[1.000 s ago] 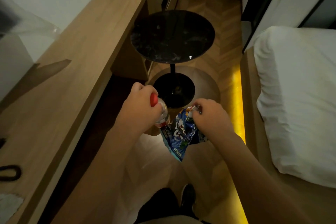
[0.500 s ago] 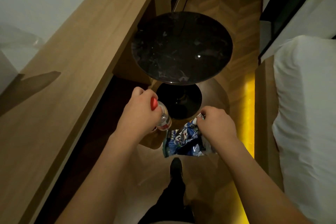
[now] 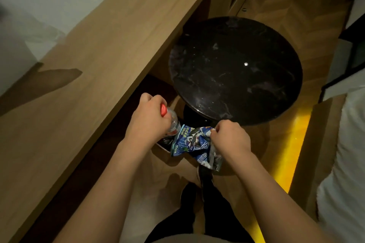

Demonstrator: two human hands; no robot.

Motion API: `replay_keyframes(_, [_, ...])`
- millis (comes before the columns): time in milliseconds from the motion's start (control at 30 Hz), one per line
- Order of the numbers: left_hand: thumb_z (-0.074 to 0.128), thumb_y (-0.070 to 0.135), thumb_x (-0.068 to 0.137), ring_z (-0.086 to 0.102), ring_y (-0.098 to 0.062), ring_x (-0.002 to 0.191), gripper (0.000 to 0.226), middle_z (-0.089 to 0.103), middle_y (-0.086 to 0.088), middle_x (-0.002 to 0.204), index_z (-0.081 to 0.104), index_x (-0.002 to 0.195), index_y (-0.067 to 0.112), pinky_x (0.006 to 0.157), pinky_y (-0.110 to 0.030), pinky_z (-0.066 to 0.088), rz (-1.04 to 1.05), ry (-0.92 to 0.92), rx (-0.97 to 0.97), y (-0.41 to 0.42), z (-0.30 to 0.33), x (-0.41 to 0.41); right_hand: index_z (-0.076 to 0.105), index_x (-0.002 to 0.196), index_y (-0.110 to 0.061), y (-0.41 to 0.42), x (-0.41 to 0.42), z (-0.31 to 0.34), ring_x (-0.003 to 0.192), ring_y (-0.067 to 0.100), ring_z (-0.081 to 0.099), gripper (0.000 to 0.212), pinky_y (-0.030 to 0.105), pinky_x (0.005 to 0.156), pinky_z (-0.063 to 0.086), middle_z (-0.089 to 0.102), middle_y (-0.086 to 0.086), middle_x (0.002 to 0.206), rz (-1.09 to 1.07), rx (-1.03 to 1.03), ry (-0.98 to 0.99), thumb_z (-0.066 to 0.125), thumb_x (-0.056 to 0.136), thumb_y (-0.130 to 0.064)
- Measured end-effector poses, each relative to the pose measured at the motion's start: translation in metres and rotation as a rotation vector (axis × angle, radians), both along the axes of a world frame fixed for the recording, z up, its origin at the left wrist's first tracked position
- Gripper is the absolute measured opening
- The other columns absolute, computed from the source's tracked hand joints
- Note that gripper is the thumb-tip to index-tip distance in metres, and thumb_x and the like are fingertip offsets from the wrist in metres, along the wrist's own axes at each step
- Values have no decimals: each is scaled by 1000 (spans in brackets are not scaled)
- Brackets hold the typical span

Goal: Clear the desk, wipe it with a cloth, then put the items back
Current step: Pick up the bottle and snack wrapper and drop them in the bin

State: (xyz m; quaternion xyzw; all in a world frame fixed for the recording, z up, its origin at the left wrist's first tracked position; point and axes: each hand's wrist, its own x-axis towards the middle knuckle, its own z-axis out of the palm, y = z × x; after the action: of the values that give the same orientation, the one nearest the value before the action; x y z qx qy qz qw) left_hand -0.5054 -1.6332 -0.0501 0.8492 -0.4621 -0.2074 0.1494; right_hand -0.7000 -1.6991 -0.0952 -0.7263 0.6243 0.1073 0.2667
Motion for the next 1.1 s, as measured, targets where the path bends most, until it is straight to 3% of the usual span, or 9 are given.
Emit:
replay_keyframes(100, [67,37,90,41,-1,79,35,33,13,111,52,122,31,58,-13,30,92,-28,3,10,-7,15,63,94,-18,-19,24,-15,73,18,62,13,35,68,56,63,0,82,97,83,-15,55,96,-28])
replay_keyframes(233, [67,34,91,42,4,80,32,35,14,111,54,120,31,59,-10,29,234,-58,-7,29,-25,29,60,92,-13,-33,62,-40,82,26,64,8,31,63,44,66,5,90,254,107,-28,54,93,-19])
replay_keyframes(333, [65,33,92,43,4,82,28,34,14,111,55,118,31,61,-9,29,278,-47,-16,35,-45,36,61,100,-15,-38,83,-62,93,32,65,12,34,69,46,68,10,101,363,133,-56,51,93,-18])
replay_keyframes(467, [65,32,93,45,0,82,30,35,12,115,56,121,27,61,-7,30,314,-23,-4,43,-83,44,62,109,-20,-38,102,-101,77,26,59,17,33,64,43,67,5,94,422,134,-93,52,95,-22])
replay_keyframes(600, [64,29,94,47,-3,98,32,40,10,121,56,125,25,74,-7,34,336,48,10,41,-143,52,62,117,-21,-40,120,-152,89,33,64,24,35,65,44,69,10,102,443,118,-105,49,97,-22])
replay_keyframes(733, [61,24,95,53,-14,104,32,43,5,124,56,125,21,89,-29,47,303,94,19,31,-215,66,64,119,-19,-48,143,-226,98,31,65,25,32,71,44,67,10,112,473,38,-146,54,96,-20])
replay_keyframes(800, [62,23,94,53,-16,104,31,44,3,125,56,125,20,92,-33,50,287,97,15,24,-256,74,62,122,-18,-52,154,-268,102,30,64,27,32,73,44,65,9,116,490,-12,-168,55,96,-21])
replay_keyframes(933, [62,21,94,53,-16,105,30,45,4,125,58,123,20,94,-35,49,303,88,-21,14,-336,88,59,129,-18,-60,172,-347,110,28,61,32,39,89,50,60,10,125,588,-24,-158,55,97,-22])
replay_keyframes(1100, [64,21,94,51,-10,104,38,49,4,127,55,131,20,88,-25,42,321,76,-44,5,-435,97,56,134,-8,-70,180,-443,125,28,50,38,34,105,39,51,15,135,628,68,-205,54,96,-10])
